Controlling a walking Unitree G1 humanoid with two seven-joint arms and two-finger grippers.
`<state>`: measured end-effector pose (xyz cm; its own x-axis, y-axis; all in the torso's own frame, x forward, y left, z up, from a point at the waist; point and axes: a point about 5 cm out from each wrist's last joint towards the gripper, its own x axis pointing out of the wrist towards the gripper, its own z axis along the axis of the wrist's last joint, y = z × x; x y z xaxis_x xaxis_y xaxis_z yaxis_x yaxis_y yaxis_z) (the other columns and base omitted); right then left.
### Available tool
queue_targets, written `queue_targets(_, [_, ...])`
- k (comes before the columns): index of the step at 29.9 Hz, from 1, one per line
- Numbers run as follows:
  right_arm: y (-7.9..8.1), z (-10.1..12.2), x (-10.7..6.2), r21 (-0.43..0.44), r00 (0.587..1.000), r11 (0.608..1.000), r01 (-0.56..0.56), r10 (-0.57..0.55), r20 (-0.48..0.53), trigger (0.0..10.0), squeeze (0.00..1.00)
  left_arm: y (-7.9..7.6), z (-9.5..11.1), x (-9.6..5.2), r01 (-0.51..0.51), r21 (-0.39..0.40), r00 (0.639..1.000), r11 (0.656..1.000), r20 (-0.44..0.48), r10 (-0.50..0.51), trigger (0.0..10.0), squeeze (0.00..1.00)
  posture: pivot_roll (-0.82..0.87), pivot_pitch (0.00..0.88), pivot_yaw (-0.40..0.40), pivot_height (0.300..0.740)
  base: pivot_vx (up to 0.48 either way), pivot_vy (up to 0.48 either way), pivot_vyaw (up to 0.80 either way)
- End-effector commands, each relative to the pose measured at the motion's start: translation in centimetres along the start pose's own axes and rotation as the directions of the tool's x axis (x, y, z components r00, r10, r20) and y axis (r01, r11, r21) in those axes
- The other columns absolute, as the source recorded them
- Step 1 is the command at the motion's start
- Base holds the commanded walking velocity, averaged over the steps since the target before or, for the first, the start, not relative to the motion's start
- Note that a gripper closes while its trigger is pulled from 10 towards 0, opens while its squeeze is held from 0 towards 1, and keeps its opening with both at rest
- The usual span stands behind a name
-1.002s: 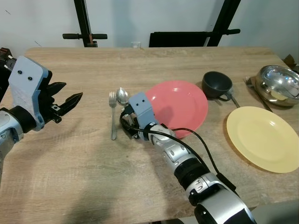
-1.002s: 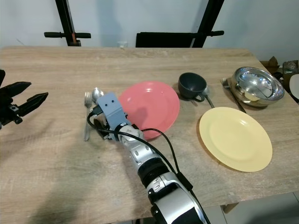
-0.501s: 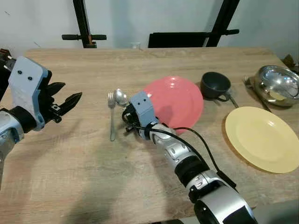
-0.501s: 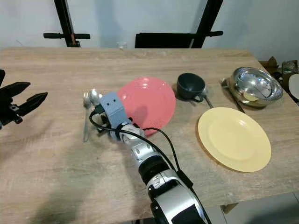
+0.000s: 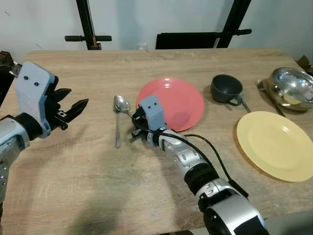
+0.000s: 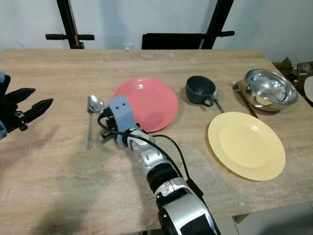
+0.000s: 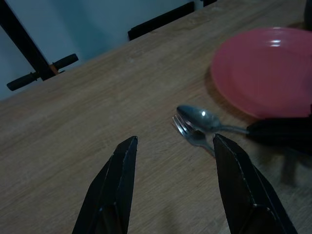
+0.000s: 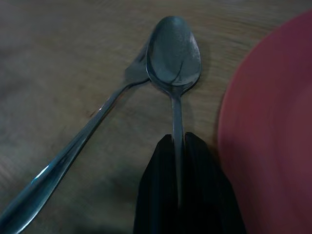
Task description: Setting the table
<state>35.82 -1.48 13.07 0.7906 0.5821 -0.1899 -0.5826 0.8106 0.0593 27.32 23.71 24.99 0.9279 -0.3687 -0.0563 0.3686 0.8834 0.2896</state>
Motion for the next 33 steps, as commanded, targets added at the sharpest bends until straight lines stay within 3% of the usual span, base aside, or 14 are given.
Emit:
queue_targets(1, [0.2, -0.5, 0.1, 0.085, 1.000, 0.996, 0.016, -0.014, -0.022, 0.0, 0.00, -0.2, -0.3, 0.2, 0.007, -0.008, 1.000, 1.000, -0.001, -0.007, 10.0, 0.00, 0.04, 0.116, 0.022, 0.740, 0.000, 0.000, 0.00])
queue_targets(10, [-0.7, 4.7, -1.1, 0.212, 0.980, 0.977, -0.028, -0.015, 0.201, 0.0, 0.00, -0.4, -0.2, 0.5, 0.015, -0.014, 1.000, 1.000, 0.003, -0.015, 10.0, 0.00, 0.03, 0.115, 0.028, 0.740, 0.000, 0.000, 0.00])
queue_targets(15, [-0.7, 5.3, -1.6, 0.214, 0.974, 0.976, -0.035, -0.015, 0.227, 0.0, 0.00, -0.4, -0.2, 0.6, 0.014, -0.017, 1.000, 1.000, 0.007, -0.014, 10.0, 0.00, 0.03, 0.118, 0.030, 0.740, 0.000, 0.000, 0.00])
queue_targets(17, [-0.4, 6.3, -3.1, 0.266, 0.958, 0.962, -0.063, -0.016, 0.285, 0.0, 0.00, -0.6, -0.2, 0.8, 0.018, -0.036, 1.000, 0.999, 0.012, -0.018, 10.0, 0.00, 0.02, 0.119, 0.034, 0.740, 0.000, 0.000, 0.00])
queue_targets(21, [-0.4, 7.4, -4.8, 0.265, 0.931, 0.962, -0.072, -0.030, 0.363, 0.0, 0.00, -1.1, -0.3, 1.1, 0.016, -0.069, 1.000, 0.997, 0.023, -0.014, 10.0, 0.00, 0.02, 0.116, 0.033, 0.740, 0.000, 0.000, 0.00])
queue_targets(22, [-1.4, 8.2, -6.5, 0.209, 0.866, 0.977, 0.031, -0.131, 0.482, 10.0, 0.00, -1.6, -0.4, 1.7, -0.053, -0.069, 0.998, 0.996, 0.043, 0.056, 10.0, 0.00, 0.02, 0.107, 0.034, 0.740, 0.000, 0.000, 0.00])
queue_targets(24, [-2.3, 8.0, -7.9, 0.157, 0.836, 0.977, 0.142, -0.203, 0.510, 10.0, 0.00, -2.1, -0.9, 2.5, -0.144, -0.046, 0.989, 0.988, 0.036, 0.146, 10.0, 0.00, 0.01, 0.102, 0.034, 0.740, 0.000, 0.000, 0.00])
queue_targets(26, [-2.5, 7.7, -8.3, 0.144, 0.834, 0.975, 0.170, -0.220, 0.506, 10.0, 0.00, -2.3, -1.0, 2.7, -0.168, -0.035, 0.985, 0.985, 0.033, 0.170, 10.0, 0.00, 0.01, 0.102, 0.034, 0.740, 0.000, 0.000, 0.00])
queue_targets(27, [-3.1, 7.2, -8.9, 0.178, 0.821, 0.961, 0.213, -0.274, 0.500, 10.0, 0.00, -2.7, -1.3, 3.0, -0.190, -0.038, 0.981, 0.981, 0.027, 0.191, 10.0, 0.00, 0.00, 0.099, 0.034, 0.740, 0.000, 0.000, 0.00])
queue_targets(30, [-5.3, 6.0, -12.0, 0.286, 0.733, 0.884, 0.369, -0.466, 0.495, 10.0, 0.00, -4.5, -2.6, 3.8, -0.224, -0.089, 0.974, 0.971, -0.002, 0.225, 10.0, 0.00, -0.03, 0.094, 0.042, 0.740, 0.000, 0.000, 0.00])
queue_targets(33, [-6.7, 5.9, -14.6, 0.251, 0.674, 0.840, 0.481, -0.537, 0.508, 10.0, 0.00, -5.7, -3.4, 4.3, -0.227, -0.111, 0.974, 0.967, -0.016, 0.227, 10.0, 0.00, -0.06, 0.089, 0.051, 0.740, 0.000, 0.000, 0.00])
